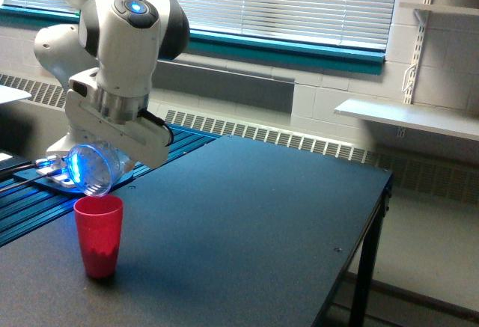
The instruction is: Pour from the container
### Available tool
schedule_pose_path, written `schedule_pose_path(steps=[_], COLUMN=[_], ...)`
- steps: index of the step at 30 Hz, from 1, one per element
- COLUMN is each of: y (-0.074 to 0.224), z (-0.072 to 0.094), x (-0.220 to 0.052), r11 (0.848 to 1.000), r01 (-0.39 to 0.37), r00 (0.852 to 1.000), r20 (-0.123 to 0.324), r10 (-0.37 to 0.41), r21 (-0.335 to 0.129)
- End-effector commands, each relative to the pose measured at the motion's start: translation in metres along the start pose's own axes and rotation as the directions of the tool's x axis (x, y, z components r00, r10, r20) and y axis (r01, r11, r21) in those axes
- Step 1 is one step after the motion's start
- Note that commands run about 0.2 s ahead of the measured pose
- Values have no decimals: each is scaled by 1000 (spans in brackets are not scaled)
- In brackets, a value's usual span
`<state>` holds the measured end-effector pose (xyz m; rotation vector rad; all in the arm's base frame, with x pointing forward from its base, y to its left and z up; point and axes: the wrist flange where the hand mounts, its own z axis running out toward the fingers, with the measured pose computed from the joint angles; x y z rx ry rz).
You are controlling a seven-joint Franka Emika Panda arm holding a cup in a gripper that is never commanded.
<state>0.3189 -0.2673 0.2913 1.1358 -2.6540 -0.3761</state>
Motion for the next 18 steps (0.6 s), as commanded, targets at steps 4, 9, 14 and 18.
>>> schedule_pose_path(steps=[4,9,14,18], y=[0,4,11,17], z=[-20,-31,-33,-29], x=[0,1,-1,-3], r11=[993,985,978,975], r01=[-13,-12,3,16], r00=[1000,1000,1000,1000], r20=[-4,20,5,-18], r10=[13,8,-5,-13], r21=[116,171,211,222])
